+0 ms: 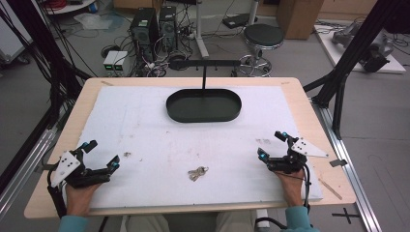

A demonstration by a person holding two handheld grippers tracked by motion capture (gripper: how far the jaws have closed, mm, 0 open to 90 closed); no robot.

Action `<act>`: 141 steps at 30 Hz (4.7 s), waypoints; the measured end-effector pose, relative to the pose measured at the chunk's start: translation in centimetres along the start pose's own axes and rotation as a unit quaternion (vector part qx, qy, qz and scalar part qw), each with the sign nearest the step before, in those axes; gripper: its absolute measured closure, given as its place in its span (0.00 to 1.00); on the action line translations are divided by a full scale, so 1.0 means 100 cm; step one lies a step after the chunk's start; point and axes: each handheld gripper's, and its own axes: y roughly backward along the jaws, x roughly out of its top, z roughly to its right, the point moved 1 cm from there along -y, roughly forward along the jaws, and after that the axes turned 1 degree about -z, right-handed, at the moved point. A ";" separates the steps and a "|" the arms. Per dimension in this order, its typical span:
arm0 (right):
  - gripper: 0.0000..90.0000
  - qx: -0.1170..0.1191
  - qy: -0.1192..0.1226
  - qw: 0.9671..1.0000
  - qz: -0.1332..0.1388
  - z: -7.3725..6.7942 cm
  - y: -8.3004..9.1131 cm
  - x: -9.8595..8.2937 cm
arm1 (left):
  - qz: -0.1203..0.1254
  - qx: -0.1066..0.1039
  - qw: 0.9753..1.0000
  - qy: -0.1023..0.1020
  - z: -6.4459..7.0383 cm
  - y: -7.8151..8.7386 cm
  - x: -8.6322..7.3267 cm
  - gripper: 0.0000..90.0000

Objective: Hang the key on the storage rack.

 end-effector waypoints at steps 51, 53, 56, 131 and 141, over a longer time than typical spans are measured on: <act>0.01 0.214 0.166 0.949 -0.160 -0.054 -0.064 0.091 | -0.001 -0.003 1.000 0.002 -0.001 0.000 0.000 0.02; 0.01 0.223 0.178 0.943 -0.172 -0.058 -0.071 0.093 | -0.001 -0.003 1.000 0.002 -0.001 0.000 0.000 0.02; 0.01 0.253 0.184 0.930 -0.193 -0.065 -0.081 0.094 | -0.001 -0.003 1.000 0.002 -0.001 0.000 0.000 0.02; 0.87 0.380 0.264 0.773 -0.434 -0.125 -0.157 0.047 | 0.001 -0.004 1.000 0.001 0.000 0.000 0.000 0.02; 0.97 0.379 0.271 0.774 -0.428 -0.125 -0.157 0.048 | 0.001 -0.004 1.000 0.000 -0.001 0.000 0.000 0.02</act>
